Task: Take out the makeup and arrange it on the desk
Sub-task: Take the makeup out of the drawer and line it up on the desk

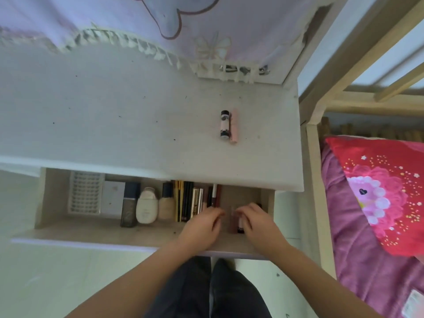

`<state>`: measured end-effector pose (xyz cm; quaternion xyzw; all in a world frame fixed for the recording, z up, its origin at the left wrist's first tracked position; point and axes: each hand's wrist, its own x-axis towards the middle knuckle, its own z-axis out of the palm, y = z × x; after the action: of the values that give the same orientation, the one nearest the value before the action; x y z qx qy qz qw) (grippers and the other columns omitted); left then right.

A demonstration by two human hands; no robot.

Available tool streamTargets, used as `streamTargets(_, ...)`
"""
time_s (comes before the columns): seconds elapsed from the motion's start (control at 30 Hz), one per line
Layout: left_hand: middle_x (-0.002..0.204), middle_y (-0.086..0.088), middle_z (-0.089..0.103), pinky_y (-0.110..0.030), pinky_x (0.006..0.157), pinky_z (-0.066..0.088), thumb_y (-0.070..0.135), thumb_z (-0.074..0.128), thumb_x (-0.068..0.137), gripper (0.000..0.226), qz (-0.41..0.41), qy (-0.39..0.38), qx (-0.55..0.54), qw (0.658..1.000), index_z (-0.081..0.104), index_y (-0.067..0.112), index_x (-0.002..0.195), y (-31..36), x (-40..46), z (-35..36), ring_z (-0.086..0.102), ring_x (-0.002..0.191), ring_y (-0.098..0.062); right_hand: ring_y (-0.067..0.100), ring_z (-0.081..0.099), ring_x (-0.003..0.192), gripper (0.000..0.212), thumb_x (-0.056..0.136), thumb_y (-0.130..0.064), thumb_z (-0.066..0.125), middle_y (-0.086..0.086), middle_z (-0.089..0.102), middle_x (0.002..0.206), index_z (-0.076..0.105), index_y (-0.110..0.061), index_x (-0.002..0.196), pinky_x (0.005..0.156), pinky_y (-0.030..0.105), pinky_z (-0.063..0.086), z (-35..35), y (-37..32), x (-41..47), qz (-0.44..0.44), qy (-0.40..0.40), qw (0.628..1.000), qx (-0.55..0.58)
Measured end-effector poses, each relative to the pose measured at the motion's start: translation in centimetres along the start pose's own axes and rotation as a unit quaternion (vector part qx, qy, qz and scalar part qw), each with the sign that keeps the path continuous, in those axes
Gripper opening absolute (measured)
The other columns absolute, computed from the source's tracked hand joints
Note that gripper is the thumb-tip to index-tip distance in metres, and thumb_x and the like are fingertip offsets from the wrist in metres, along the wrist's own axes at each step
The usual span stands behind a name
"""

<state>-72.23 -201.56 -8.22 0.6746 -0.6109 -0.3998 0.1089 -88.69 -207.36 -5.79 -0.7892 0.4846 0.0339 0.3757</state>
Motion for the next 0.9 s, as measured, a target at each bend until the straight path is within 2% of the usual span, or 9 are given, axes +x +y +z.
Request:
streamTargets(0.1,0.133,-0.012,0.046,-0.037,0.088,0.046,0.017,0.042,0.095,0.044,-0.026,-0.037,0.044,0.998,0.039,0.013,0.138,0.1,3.0,2.1,0.053,0.112,-0.030,0.028,0.052,0.112,0.039,0.091,-0.006,0.048,0.011,0.039,0.135,0.044,-0.009,0.130,0.091,0.031,0.042,0.8,0.9,1.8,0.092,-0.058,0.989,-0.101)
streamTargets(0.2,0.138,-0.016,0.035,-0.041,0.082,0.047,0.018,0.046,0.092,0.057,-0.042,-0.056,0.075,0.995,0.025,0.019,0.146,0.6,5.0,3.9,0.052,0.110,-0.037,0.031,0.055,0.108,0.042,0.088,-0.001,0.050,0.014,0.034,0.136,0.042,-0.007,0.128,0.085,0.034,0.045,0.7,0.8,3.0,0.108,-0.099,0.977,-0.153)
streamTargets(0.3,0.138,-0.015,0.032,-0.043,0.084,0.050,0.025,0.051,0.092,0.055,-0.040,-0.073,0.098,0.992,0.030,0.021,0.142,0.5,5.4,5.2,0.053,0.106,-0.036,0.031,0.055,0.108,0.042,0.089,-0.003,0.050,0.015,0.034,0.136,0.042,-0.006,0.130,0.086,0.036,0.046,1.4,0.7,3.3,0.107,-0.126,0.966,-0.201)
streamTargets(0.37,0.136,-0.015,0.035,-0.044,0.084,0.050,0.023,0.051,0.093,0.046,-0.041,-0.048,0.095,0.994,0.037,0.016,0.136,0.5,5.0,5.5,0.054,0.104,-0.034,0.030,0.054,0.109,0.037,0.092,-0.004,0.046,0.015,0.035,0.135,0.044,-0.007,0.129,0.086,0.036,0.046,2.0,0.7,3.2,0.095,-0.114,0.964,-0.220)
streamTargets(0.5,0.124,-0.013,0.051,-0.042,0.085,0.048,0.015,0.047,0.093,0.030,-0.048,-0.003,0.007,0.999,0.046,0.012,0.123,0.7,4.2,4.8,0.056,0.102,-0.030,0.026,0.056,0.105,0.031,0.094,-0.010,0.045,0.010,0.050,0.125,0.041,-0.012,0.124,0.077,0.033,0.044,2.8,1.4,2.6,0.057,-0.058,0.983,-0.167)
streamTargets(0.6,0.119,-0.010,0.056,-0.037,0.088,0.047,0.015,0.049,0.093,0.026,-0.035,0.001,-0.035,0.999,0.049,0.014,0.119,0.8,3.3,2.9,0.056,0.106,-0.026,0.024,0.056,0.100,0.020,0.095,-0.018,0.045,0.008,0.057,0.115,0.043,-0.014,0.115,0.071,0.031,0.040,1.8,1.1,1.8,0.038,-0.063,0.991,-0.109)
streamTargets(0.67,0.119,-0.002,0.056,-0.029,0.090,0.045,0.020,0.052,0.093,0.027,-0.003,0.016,-0.050,0.999,0.051,0.018,0.120,1.1,2.2,0.6,0.055,0.107,-0.018,0.021,0.056,0.096,0.014,0.095,-0.024,0.048,0.004,0.056,0.111,0.044,-0.017,0.107,0.070,0.028,0.040,0.2,0.0,1.0,0.005,-0.062,0.996,-0.070)
streamTargets(0.8,0.107,0.016,0.055,-0.015,0.084,0.045,0.023,0.055,0.092,0.029,0.034,0.112,-0.097,0.988,0.054,0.025,0.121,2.7,0.0,-7.8,0.053,0.096,0.003,0.006,0.053,0.082,0.007,0.093,-0.028,0.054,-0.010,0.056,0.094,0.047,-0.027,0.097,0.070,0.018,0.042,-6.5,-3.2,0.6,-0.071,-0.008,0.997,0.003)
streamTargets(0.9,0.103,0.014,0.058,-0.017,0.077,0.048,0.022,0.054,0.093,0.027,-0.002,0.198,-0.152,0.968,0.056,0.028,0.120,2.8,2.5,-14.4,0.056,0.089,0.001,0.000,0.055,0.078,0.009,0.093,-0.022,0.056,-0.015,0.057,0.086,0.049,-0.025,0.097,0.066,0.013,0.041,-12.4,-4.7,4.0,-0.044,0.078,0.990,0.106)
